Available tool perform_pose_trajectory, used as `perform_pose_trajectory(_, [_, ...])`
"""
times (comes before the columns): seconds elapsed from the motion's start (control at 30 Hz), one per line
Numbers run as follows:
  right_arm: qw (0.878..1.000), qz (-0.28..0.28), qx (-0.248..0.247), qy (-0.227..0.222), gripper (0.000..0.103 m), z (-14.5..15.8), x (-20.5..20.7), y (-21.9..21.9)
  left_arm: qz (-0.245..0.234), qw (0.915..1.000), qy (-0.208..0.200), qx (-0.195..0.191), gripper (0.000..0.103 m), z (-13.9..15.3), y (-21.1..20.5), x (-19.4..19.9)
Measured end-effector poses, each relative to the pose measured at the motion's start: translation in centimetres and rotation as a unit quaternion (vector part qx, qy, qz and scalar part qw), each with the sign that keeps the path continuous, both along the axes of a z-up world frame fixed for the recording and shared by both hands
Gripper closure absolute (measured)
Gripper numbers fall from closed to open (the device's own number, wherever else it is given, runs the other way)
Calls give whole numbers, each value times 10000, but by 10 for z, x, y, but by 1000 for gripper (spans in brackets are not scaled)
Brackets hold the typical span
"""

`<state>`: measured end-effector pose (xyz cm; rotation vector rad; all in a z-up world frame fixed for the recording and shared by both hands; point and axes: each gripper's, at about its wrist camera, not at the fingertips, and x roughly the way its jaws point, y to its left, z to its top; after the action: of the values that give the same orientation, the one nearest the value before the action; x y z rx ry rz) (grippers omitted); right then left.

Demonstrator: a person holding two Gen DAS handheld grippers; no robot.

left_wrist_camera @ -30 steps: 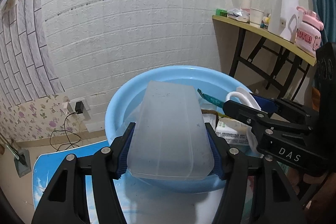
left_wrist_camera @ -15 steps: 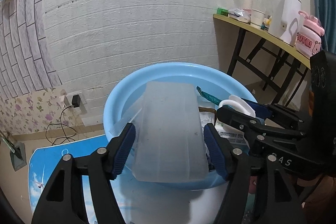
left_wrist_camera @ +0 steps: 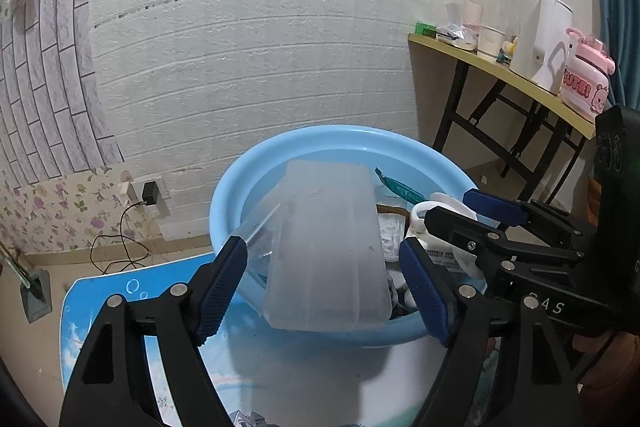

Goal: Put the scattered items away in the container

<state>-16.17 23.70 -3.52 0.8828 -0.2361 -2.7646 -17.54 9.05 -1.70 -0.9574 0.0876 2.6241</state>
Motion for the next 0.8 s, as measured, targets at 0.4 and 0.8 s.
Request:
perform_pose_trajectory(0.4, [9999, -53, 92, 25, 44, 7, 22, 2, 211, 9997, -27, 98, 11, 7, -19, 17])
perform_pose_trajectory(0.8, [9998, -16, 215, 22, 44, 8, 44, -3, 459, 9989, -36, 48, 10, 2, -43, 34])
